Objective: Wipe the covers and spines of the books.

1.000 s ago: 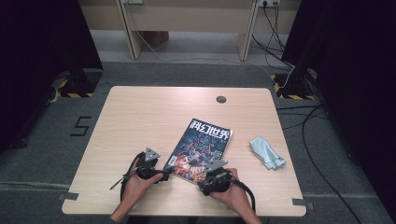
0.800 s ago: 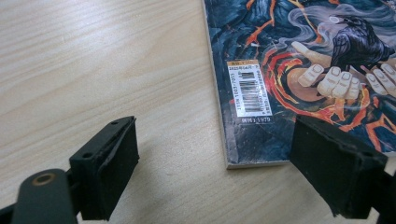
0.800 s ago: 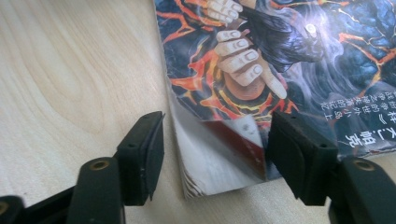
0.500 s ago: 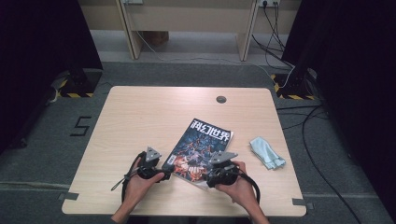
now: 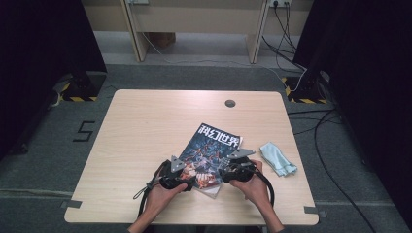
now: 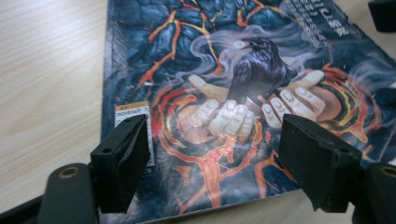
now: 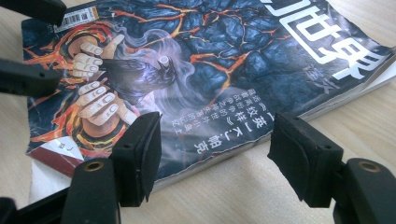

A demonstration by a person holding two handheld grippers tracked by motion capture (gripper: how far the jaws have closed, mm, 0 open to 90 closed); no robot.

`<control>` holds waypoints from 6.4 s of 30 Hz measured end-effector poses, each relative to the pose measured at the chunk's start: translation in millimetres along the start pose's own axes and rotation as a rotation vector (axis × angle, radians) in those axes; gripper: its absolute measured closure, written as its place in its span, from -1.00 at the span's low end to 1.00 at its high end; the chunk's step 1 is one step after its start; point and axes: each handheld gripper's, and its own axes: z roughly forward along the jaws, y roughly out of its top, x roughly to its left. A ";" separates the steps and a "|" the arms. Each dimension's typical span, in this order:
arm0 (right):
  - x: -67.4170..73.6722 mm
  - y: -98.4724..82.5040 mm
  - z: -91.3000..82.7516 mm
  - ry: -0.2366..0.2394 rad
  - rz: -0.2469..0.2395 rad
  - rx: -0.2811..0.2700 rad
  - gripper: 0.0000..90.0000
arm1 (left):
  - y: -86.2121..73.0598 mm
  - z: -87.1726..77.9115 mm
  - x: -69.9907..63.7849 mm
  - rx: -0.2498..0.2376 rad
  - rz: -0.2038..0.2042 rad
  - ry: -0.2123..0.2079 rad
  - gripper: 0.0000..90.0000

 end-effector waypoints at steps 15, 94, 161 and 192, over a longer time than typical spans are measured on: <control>-24.9 9.5 -1.5 -0.053 0.016 -0.026 -0.23 | -7.9 -10.4 9.6 0.023 0.004 -0.015 -0.46; -3.9 -57.3 -48.4 0.047 0.062 0.004 -0.23 | 12.1 -9.0 51.8 0.115 -0.021 0.017 -0.41; -53.3 3.1 7.5 0.062 0.077 -0.034 0.13 | -21.0 -32.2 2.6 0.037 -0.125 -0.126 -0.35; -50.5 1.6 22.0 0.108 0.089 0.029 0.05 | -0.5 -4.1 13.4 0.061 -0.177 -0.119 -0.41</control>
